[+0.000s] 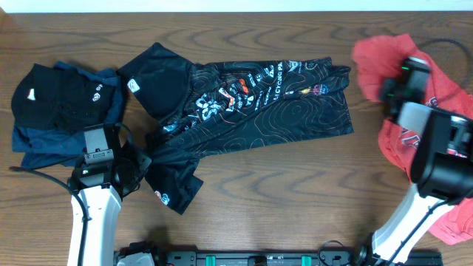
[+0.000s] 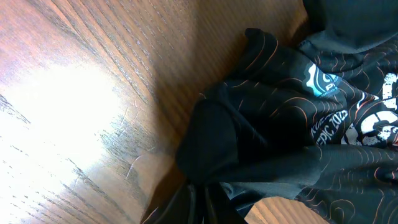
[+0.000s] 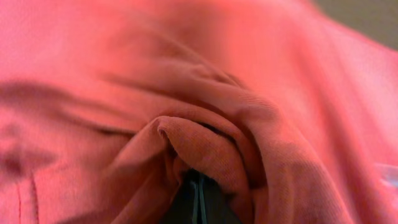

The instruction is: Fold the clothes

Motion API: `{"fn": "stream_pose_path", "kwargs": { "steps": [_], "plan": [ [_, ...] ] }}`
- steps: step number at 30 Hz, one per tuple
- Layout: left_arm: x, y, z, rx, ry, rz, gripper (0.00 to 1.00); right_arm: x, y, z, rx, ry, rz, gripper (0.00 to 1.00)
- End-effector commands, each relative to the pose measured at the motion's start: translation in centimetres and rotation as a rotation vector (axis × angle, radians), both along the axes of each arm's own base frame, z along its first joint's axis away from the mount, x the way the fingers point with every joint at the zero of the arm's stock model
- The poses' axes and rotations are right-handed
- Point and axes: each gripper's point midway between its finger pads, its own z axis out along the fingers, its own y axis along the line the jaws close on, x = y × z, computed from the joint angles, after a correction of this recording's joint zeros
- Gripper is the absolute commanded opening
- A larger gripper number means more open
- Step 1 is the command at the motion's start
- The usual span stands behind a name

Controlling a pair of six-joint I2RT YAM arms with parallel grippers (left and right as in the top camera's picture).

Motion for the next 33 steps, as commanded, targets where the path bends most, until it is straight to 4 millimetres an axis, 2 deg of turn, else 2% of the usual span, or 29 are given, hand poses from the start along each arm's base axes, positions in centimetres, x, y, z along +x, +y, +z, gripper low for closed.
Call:
{"fn": "stream_pose_path", "kwargs": {
  "steps": [1, 3, 7, 10, 13, 17, 18, 21, 24, 27, 30, 33],
  "plan": [
    [0.0, 0.5, 0.2, 0.031, -0.003, -0.007, 0.06, -3.8, -6.3, -2.1, 0.005, 0.056, -0.173, 0.01],
    [0.0, 0.5, 0.2, 0.031, -0.003, -0.007, 0.05, -4.8, -8.8, -1.7, 0.016, 0.047, -0.232, 0.01],
    [0.0, 0.5, 0.1, 0.031, -0.003, -0.007, 0.06, -6.5, -11.7, -1.4, 0.041, 0.045, -0.311, 0.01],
    [0.0, 0.5, 0.1, 0.031, -0.003, -0.007, 0.06, -6.6, -12.1, -1.1, 0.061, 0.057, -0.31, 0.03],
    [0.0, 0.5, 0.1, 0.031, -0.003, -0.007, 0.06, -5.7, -11.5, 0.2, 0.088, 0.049, -0.273, 0.06],
    [0.0, 0.5, 0.1, 0.031, -0.002, -0.009, 0.06, -2.8, -8.3, 4.7, 0.149, -0.018, -0.101, 0.13],
    [0.0, 0.5, 0.1, 0.032, -0.003, -0.011, 0.06, -2.2, -7.0, 6.2, 0.165, -0.032, -0.045, 0.15],
    [0.0, 0.5, 0.1, 0.032, -0.003, -0.011, 0.06, -1.8, -3.2, 10.0, 0.187, -0.042, 0.083, 0.24],
    [0.0, 0.5, 0.1, 0.037, -0.003, -0.021, 0.06, -3.1, 0.7, 12.8, 0.206, 0.003, 0.161, 0.38],
    [0.0, 0.5, 0.1, 0.049, -0.003, -0.052, 0.06, -5.6, 4.9, 14.0, 0.256, 0.098, 0.208, 0.52],
    [0.0, 0.5, 0.1, 0.05, -0.003, -0.052, 0.06, -8.8, 8.9, 13.3, 0.337, 0.238, 0.236, 0.58],
    [0.0, 0.5, 0.1, 0.05, -0.004, -0.052, 0.06, -12.1, 12.5, 11.5, 0.424, 0.408, 0.246, 0.6]
  ]
}}
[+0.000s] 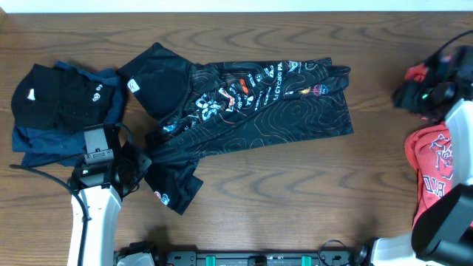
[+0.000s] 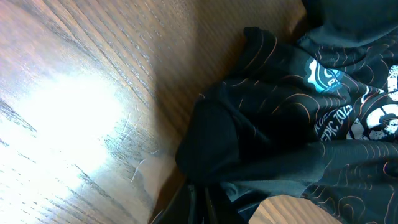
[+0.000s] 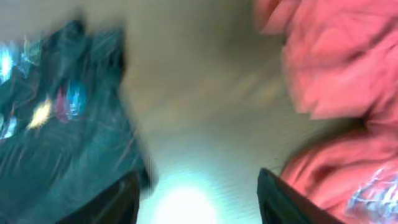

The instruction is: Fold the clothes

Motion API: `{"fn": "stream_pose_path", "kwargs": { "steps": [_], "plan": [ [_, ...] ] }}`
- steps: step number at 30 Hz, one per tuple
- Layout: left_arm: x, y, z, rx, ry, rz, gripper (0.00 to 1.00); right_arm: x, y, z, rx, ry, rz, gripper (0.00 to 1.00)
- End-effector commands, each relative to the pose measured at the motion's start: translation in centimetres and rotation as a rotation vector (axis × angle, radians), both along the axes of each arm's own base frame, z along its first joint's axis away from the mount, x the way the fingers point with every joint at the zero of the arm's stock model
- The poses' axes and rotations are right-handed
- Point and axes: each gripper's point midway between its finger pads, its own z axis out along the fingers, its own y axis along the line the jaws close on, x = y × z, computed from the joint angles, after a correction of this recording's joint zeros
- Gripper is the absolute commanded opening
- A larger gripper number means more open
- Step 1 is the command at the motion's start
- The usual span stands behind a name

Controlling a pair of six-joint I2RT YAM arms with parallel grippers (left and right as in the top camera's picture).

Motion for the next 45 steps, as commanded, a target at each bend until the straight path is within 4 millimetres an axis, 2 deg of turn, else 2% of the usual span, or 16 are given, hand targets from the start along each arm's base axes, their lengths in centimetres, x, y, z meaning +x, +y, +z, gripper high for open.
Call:
{"fn": "stream_pose_path", "kwargs": {
  "steps": [1, 6, 13, 18, 23, 36, 43, 45],
  "plan": [
    [0.0, 0.4, 0.2, 0.026, -0.004, -0.013, 0.06, -2.1, 3.4, -2.1, 0.07, 0.136, 0.033, 0.61],
    [0.0, 0.4, 0.2, 0.036, -0.004, -0.037, 0.06, -4.6, 6.9, -4.8, 0.106, 0.256, 0.056, 0.66],
    [0.0, 0.4, 0.2, 0.041, -0.004, -0.05, 0.06, -4.1, 9.6, -8.1, 0.122, 0.219, 0.007, 0.65],
    [0.0, 0.4, 0.2, 0.041, -0.004, -0.05, 0.06, -4.1, 9.2, -10.3, 0.061, 0.192, -0.104, 0.65],
    [0.0, 0.4, 0.2, 0.041, -0.005, -0.05, 0.06, -4.2, 9.6, -12.1, 0.073, 0.158, -0.149, 0.65],
    [0.0, 0.4, 0.2, 0.041, -0.004, -0.05, 0.06, -2.8, 9.7, -13.7, 0.115, 0.047, -0.23, 0.61],
    [0.0, 0.4, 0.2, 0.041, -0.004, -0.05, 0.06, -2.8, 10.4, -15.8, 0.114, 0.08, -0.217, 0.61],
    [0.0, 0.4, 0.2, 0.041, -0.004, -0.05, 0.06, -2.7, 10.7, -16.4, 0.118, 0.088, -0.216, 0.57]
  ]
}}
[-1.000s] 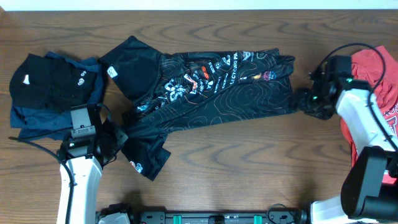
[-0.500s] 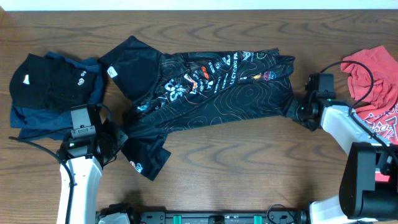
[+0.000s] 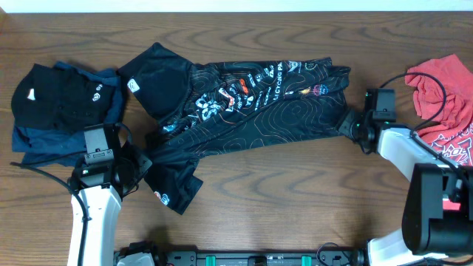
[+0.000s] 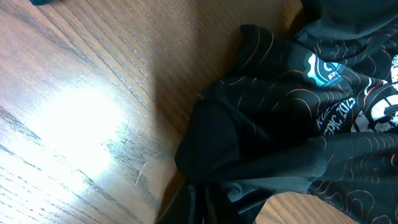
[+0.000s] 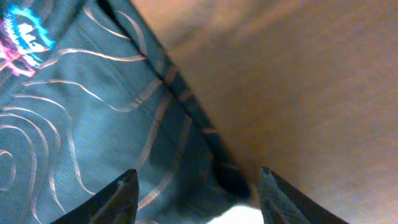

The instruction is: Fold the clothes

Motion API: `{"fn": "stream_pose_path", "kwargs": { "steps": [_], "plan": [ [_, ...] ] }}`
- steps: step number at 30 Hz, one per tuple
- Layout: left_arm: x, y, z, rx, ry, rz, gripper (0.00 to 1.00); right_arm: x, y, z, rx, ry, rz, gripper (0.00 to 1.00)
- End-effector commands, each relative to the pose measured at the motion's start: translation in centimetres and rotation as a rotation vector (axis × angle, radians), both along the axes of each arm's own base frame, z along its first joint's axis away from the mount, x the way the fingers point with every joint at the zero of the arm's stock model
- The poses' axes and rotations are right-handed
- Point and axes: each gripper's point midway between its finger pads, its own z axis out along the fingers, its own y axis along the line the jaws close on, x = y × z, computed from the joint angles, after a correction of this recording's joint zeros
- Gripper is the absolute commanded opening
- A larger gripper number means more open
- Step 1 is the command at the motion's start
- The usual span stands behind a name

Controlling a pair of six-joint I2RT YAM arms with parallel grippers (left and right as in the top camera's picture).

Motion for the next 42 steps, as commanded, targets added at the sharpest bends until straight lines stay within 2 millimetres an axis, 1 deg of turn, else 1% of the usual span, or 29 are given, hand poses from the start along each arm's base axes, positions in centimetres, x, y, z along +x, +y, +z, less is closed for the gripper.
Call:
{"fn": "stream_pose_path", "kwargs": {
  "steps": [1, 3, 6, 8, 9, 13, 16, 18, 21, 24, 26, 29, 32, 33, 37, 40, 42],
  "plan": [
    [0.0, 0.4, 0.2, 0.021, -0.004, -0.002, 0.06, -2.1, 1.4, -3.5, 0.028, 0.114, -0.002, 0.56],
    [0.0, 0.4, 0.2, 0.021, -0.004, -0.002, 0.06, -2.2, 1.6, -3.7, 0.029, 0.121, 0.0, 0.43],
    [0.0, 0.4, 0.1, 0.02, -0.003, -0.002, 0.06, -2.2, 1.6, -3.7, 0.029, 0.12, 0.001, 0.15],
    [0.0, 0.4, 0.2, 0.021, -0.004, -0.002, 0.06, -2.2, 1.6, -3.7, 0.029, 0.12, 0.001, 0.03],
    [0.0, 0.4, 0.2, 0.021, -0.004, -0.002, 0.06, -2.2, 1.6, -3.7, 0.029, 0.12, 0.001, 0.01],
    [0.0, 0.4, 0.2, 0.021, -0.005, -0.002, 0.06, -2.1, 1.5, -3.1, 0.027, 0.108, 0.012, 0.01],
    [0.4, 0.2, 0.3, 0.015, -0.021, -0.012, 0.06, -1.4, 1.1, -1.3, 0.013, 0.071, 0.028, 0.01],
    [1.2, -0.6, 0.8, -0.012, -0.065, -0.084, 0.06, -1.1, 0.4, 0.3, -0.001, 0.054, 0.02, 0.01],
    [2.2, -2.0, 2.2, -0.067, -0.122, -0.167, 0.06, -1.0, -1.5, 3.9, -0.048, 0.043, -0.028, 0.01],
    [2.9, -4.0, 4.2, -0.13, -0.188, -0.298, 0.06, -0.8, -2.8, 8.1, -0.092, 0.011, -0.01, 0.01],
    [3.2, -4.7, 6.0, -0.149, -0.215, -0.35, 0.06, -0.9, -3.8, 11.1, -0.12, -0.014, -0.016, 0.01],
    [3.8, -5.1, 9.3, -0.138, -0.267, -0.421, 0.06, -1.0, -4.9, 15.9, -0.155, -0.07, -0.003, 0.01],
    [4.6, -4.9, 13.4, -0.099, -0.333, -0.449, 0.06, -1.2, -5.8, 21.1, -0.202, -0.148, 0.017, 0.01],
    [5.0, -4.9, 15.2, -0.083, -0.366, -0.453, 0.06, -1.2, -6.1, 22.9, -0.218, -0.182, 0.016, 0.01],
    [6.3, -4.6, 21.6, -0.014, -0.515, -0.467, 0.06, -1.5, -7.1, 29.1, -0.259, -0.318, -0.017, 0.01],
    [6.7, -4.5, 26.0, 0.038, -0.624, -0.475, 0.06, -1.8, -7.4, 32.9, -0.293, -0.4, -0.013, 0.01],
    [6.7, -4.5, 28.5, 0.066, -0.684, -0.48, 0.06, -1.9, -7.4, 34.8, -0.321, -0.442, -0.001, 0.01]
  ]
}}
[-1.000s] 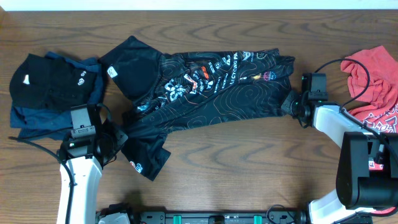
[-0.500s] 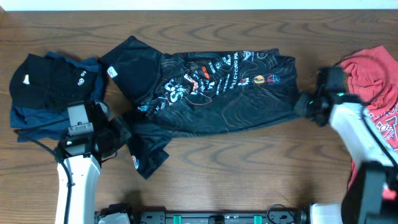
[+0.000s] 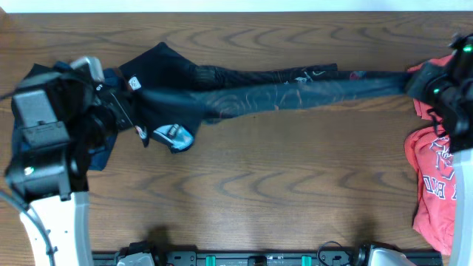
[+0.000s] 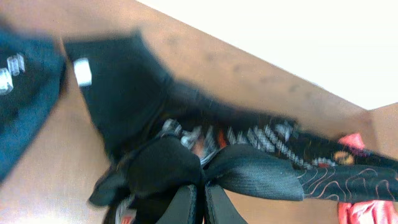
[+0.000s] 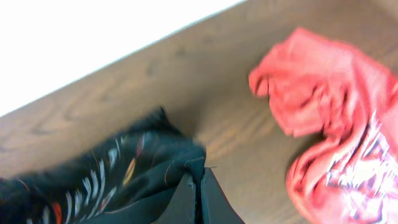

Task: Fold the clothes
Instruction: 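Lift the jersey with both grippers and swing it up to flatten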

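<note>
A black printed jersey (image 3: 281, 90) hangs stretched in a long band across the far half of the table, lifted between both arms. My left gripper (image 3: 133, 118) is shut on its left end; in the left wrist view (image 4: 200, 202) bunched black cloth (image 4: 168, 168) sits pinched between the fingers. At the right, my right gripper (image 3: 411, 80) is shut on the jersey's other end, and the right wrist view (image 5: 198, 186) shows a fold of black cloth (image 5: 155, 168) clamped there.
A stack of dark folded clothes (image 3: 44, 89) lies at the far left, partly under my left arm. A red garment (image 3: 432, 170) is heaped along the right edge, also seen as a red heap (image 5: 329, 124) beside my right gripper.
Both grippers have risen and moved apart, and the jersey that lay flat is now pulled taut in the air. My right gripper, then open at the jersey's right edge, is shut on it.
At first my left gripper held the jersey's lower left part on the table while my right was shut on the red garment. Then the right gripper was open, clear of the red pile. It then stood open at the jersey's right edge. Now both hold the jersey stretched.
</note>
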Motion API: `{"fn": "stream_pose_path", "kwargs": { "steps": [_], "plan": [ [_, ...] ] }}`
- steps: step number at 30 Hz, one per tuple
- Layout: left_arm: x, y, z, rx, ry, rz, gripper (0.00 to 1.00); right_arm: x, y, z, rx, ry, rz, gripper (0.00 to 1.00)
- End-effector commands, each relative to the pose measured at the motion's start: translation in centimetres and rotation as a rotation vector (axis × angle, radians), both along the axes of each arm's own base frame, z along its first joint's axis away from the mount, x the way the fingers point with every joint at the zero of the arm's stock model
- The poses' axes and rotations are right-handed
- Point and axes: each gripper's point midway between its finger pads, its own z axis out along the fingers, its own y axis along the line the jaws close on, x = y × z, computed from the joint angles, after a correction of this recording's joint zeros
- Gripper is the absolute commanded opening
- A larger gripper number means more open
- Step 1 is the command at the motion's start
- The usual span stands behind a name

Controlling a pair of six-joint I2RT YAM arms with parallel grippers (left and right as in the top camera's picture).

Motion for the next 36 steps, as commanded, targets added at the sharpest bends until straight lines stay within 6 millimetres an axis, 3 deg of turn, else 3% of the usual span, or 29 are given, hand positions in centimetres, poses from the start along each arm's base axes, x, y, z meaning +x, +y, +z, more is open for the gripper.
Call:
{"fn": "stream_pose_path", "kwargs": {
  "steps": [1, 7, 11, 15, 18, 21, 24, 30, 36],
  "plan": [
    [-0.4, -0.2, 4.9, 0.037, -0.135, -0.018, 0.06, -0.4, -0.9, 3.9, -0.092, -0.076, 0.005, 0.01],
    [-1.5, -0.1, 12.3, 0.096, -0.358, -0.003, 0.06, -1.7, -3.2, 10.1, -0.204, -0.201, -0.121, 0.01],
    [-2.1, 1.0, 16.6, 0.165, -0.529, 0.069, 0.06, -2.6, -4.1, 14.5, -0.276, -0.307, -0.172, 0.01],
    [-1.4, 1.6, 18.0, 0.185, -0.584, 0.099, 0.06, -2.6, -4.1, 16.2, -0.297, -0.357, -0.167, 0.01],
    [0.6, 2.0, 16.4, 0.173, -0.529, 0.097, 0.06, -1.5, -4.1, 15.1, -0.288, -0.322, -0.147, 0.01],
    [3.8, 2.6, 13.9, 0.156, -0.449, 0.087, 0.06, 1.0, -3.6, 12.7, -0.268, -0.256, -0.081, 0.01],
    [7.8, 2.6, 10.9, 0.139, -0.379, 0.062, 0.06, 4.2, -3.4, 9.7, -0.238, -0.194, -0.031, 0.01],
    [17.1, 1.7, 4.7, 0.116, -0.332, -0.001, 0.06, 12.7, -3.8, 3.9, -0.187, -0.167, 0.014, 0.01],
    [24.3, 0.4, 2.2, -0.031, -0.426, -0.005, 0.06, 19.6, -4.3, 1.3, -0.122, -0.291, -0.031, 0.01]
  ]
}}
